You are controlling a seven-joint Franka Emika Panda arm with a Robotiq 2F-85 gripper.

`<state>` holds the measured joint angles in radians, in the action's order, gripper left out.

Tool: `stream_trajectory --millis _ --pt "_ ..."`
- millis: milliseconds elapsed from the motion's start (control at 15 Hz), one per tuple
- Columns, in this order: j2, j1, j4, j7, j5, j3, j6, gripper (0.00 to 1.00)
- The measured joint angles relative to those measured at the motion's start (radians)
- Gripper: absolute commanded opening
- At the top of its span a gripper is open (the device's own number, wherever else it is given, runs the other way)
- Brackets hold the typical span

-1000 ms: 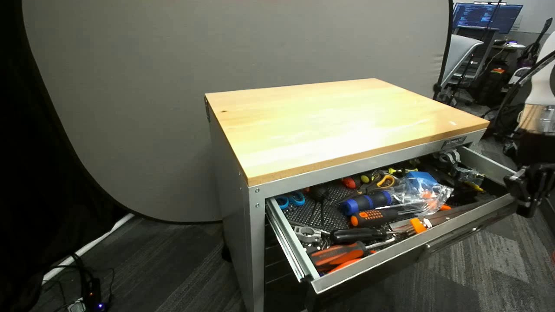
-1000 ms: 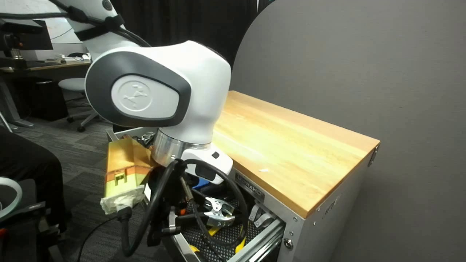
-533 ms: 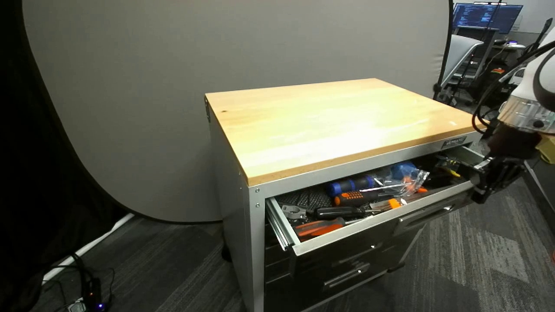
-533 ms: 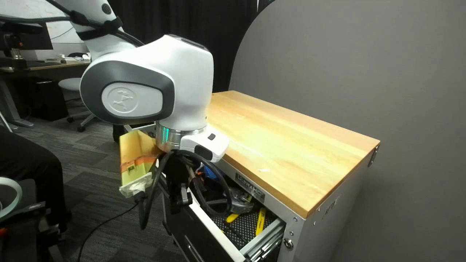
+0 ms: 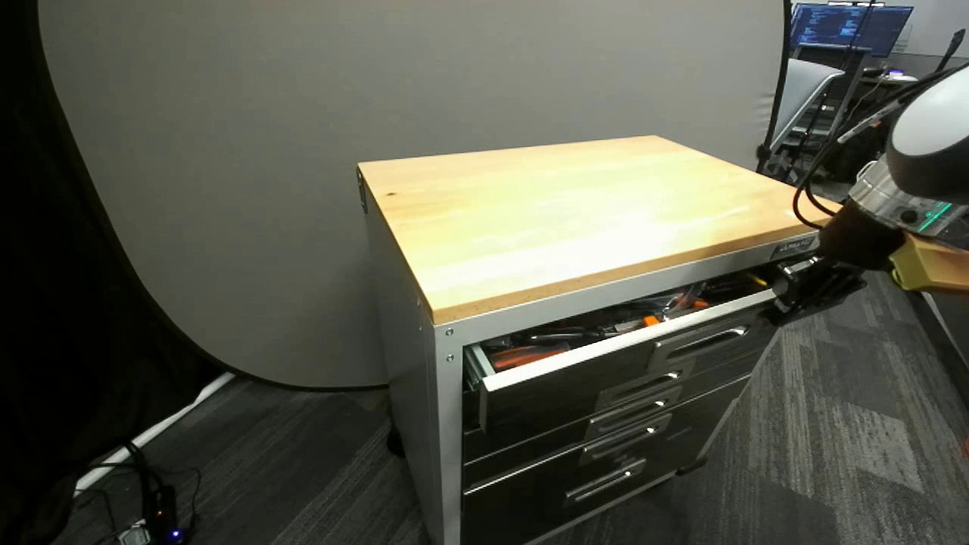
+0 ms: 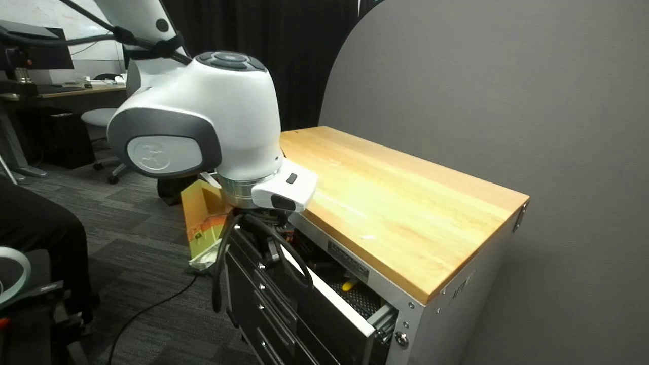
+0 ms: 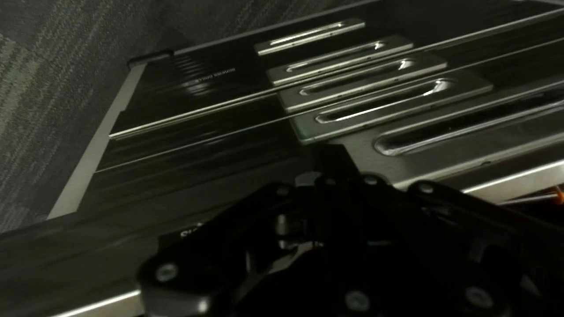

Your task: Put the screwdriver in the drawer then close it

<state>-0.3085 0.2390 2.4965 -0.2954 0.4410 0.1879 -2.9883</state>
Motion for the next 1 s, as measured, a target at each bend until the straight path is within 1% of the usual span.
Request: stream_trajectory --millis 200,400,667,867,1000 --pt "-0.019 0.134 -0.005 -0.138 0.141 0.153 -0.083 0.04" --pt "-0.046 0.28 -0.014 -0.253 0.221 0.307 -0.144 0.03" --pt "-0.11 0.453 -0.02 -0.351 0.234 0.481 -0.231 0.03" --pt "-0.166 0.564 -0.019 -0.399 0.231 0.587 -0.292 0.03" --pt "-0.202 0.627 -0.019 -0.425 0.226 0.645 -0.323 0.03"
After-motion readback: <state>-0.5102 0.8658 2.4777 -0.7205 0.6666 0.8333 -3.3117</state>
